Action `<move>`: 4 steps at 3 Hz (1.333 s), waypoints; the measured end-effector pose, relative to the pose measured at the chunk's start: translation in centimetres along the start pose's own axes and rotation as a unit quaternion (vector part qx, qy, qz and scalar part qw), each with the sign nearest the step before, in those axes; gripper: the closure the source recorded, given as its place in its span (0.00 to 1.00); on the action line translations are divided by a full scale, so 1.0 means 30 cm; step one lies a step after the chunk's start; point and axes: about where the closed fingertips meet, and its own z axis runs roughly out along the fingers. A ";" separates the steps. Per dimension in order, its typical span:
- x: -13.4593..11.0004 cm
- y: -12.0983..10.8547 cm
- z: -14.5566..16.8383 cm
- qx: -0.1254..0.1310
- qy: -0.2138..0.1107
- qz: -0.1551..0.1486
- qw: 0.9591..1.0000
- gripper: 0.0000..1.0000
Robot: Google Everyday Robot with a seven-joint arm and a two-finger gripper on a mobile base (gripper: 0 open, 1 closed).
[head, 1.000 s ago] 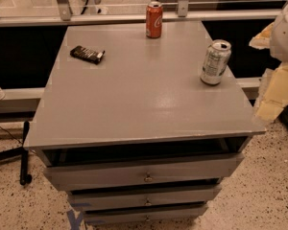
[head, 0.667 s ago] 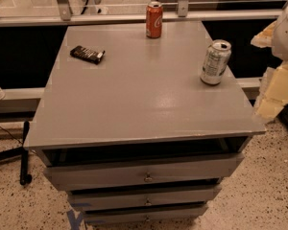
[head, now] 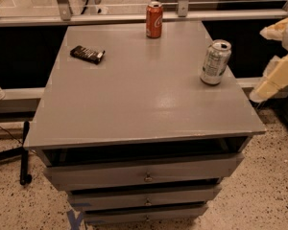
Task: Knock 7up can over
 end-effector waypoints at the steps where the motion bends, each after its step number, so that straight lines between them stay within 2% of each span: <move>1: 0.025 -0.145 0.082 0.021 -0.076 0.024 0.997 0.00; 2: 0.021 -0.240 0.184 0.029 -0.144 0.052 0.988 0.00; 3: 0.004 -0.285 0.271 0.030 -0.212 0.087 0.973 0.00; 4: -0.059 -0.259 0.338 0.015 -0.265 0.107 0.958 0.00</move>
Offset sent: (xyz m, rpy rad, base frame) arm 0.1331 -0.0191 -0.0424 0.4696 -0.1917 -0.0483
